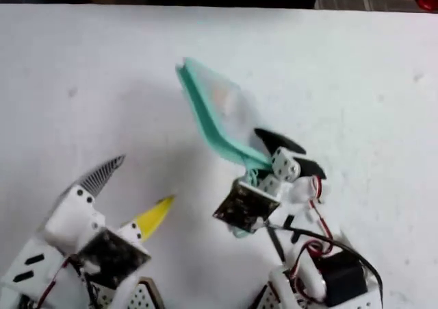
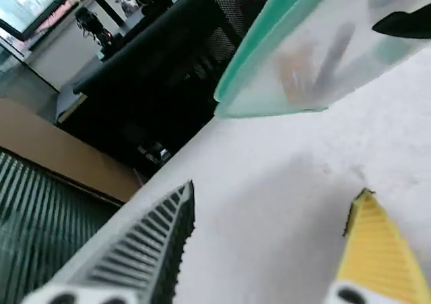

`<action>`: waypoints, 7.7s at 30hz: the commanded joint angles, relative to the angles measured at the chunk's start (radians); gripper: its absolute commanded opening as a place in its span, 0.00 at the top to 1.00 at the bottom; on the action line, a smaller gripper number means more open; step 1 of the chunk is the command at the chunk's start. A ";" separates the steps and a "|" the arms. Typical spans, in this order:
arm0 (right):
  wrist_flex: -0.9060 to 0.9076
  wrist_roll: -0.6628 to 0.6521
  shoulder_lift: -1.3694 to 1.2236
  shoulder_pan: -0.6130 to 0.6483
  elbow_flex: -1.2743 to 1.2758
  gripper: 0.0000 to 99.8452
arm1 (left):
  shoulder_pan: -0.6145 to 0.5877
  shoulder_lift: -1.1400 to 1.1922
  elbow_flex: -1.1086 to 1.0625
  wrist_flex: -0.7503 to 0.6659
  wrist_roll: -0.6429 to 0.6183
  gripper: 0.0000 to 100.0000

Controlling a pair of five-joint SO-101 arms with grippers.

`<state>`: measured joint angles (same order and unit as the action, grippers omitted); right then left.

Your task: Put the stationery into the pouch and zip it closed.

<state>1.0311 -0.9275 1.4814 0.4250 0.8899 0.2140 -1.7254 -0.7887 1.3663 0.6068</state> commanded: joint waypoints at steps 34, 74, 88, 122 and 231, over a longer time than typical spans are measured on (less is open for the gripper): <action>0.321 -0.147 0.019 0.415 -0.241 0.98 | 0.272 0.211 0.061 0.091 0.094 0.78; 0.180 0.057 0.019 0.213 -0.235 0.79 | 0.466 0.211 -0.199 -0.269 -0.476 0.98; -0.137 0.147 0.018 0.079 -0.072 0.79 | 0.185 0.211 -0.502 -0.690 -0.591 0.98; -0.166 0.350 -0.651 0.274 -0.373 0.98 | 0.286 -0.090 -0.537 -0.471 -0.526 0.98; -0.168 0.405 -0.435 0.291 -0.413 0.98 | 0.358 -0.091 -0.298 -0.244 -0.512 0.92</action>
<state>0.8991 -0.5271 1.0242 0.7227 0.5048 0.5439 -1.8251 -1.1063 1.1224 0.0514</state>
